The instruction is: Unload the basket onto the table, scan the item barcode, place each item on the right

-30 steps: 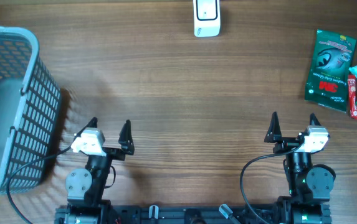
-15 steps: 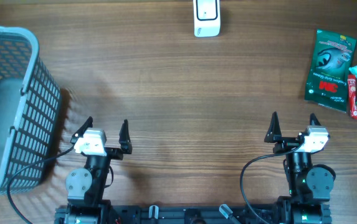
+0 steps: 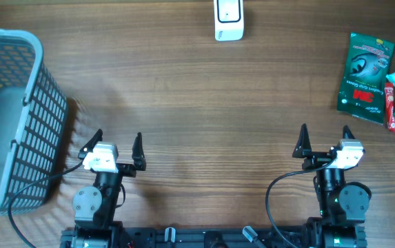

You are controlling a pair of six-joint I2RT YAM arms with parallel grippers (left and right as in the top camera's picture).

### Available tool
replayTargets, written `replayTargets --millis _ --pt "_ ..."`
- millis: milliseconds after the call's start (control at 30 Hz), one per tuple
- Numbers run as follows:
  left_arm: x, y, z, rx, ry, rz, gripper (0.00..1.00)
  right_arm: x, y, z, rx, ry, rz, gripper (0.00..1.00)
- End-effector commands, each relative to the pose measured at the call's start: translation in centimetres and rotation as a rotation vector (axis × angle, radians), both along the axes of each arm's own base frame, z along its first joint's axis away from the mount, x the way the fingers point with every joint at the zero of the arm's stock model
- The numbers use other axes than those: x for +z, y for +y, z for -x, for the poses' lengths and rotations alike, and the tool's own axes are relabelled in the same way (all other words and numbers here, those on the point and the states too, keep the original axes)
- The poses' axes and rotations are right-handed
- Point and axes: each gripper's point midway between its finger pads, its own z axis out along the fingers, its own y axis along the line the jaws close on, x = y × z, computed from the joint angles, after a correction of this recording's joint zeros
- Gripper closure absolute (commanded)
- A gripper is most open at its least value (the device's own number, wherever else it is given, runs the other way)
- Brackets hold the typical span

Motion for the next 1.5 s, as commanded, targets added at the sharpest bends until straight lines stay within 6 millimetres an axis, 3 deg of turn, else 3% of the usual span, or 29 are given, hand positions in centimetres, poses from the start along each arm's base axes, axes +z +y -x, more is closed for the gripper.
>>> replayTargets --millis 0,1467 --pt "-0.25 0.11 -0.01 0.004 -0.003 -0.019 0.00 0.12 0.39 0.03 0.022 -0.008 0.013 0.00" --pt "-0.24 0.37 -0.03 0.014 -0.004 -0.019 0.00 0.12 0.81 0.02 0.039 -0.008 0.013 0.00"
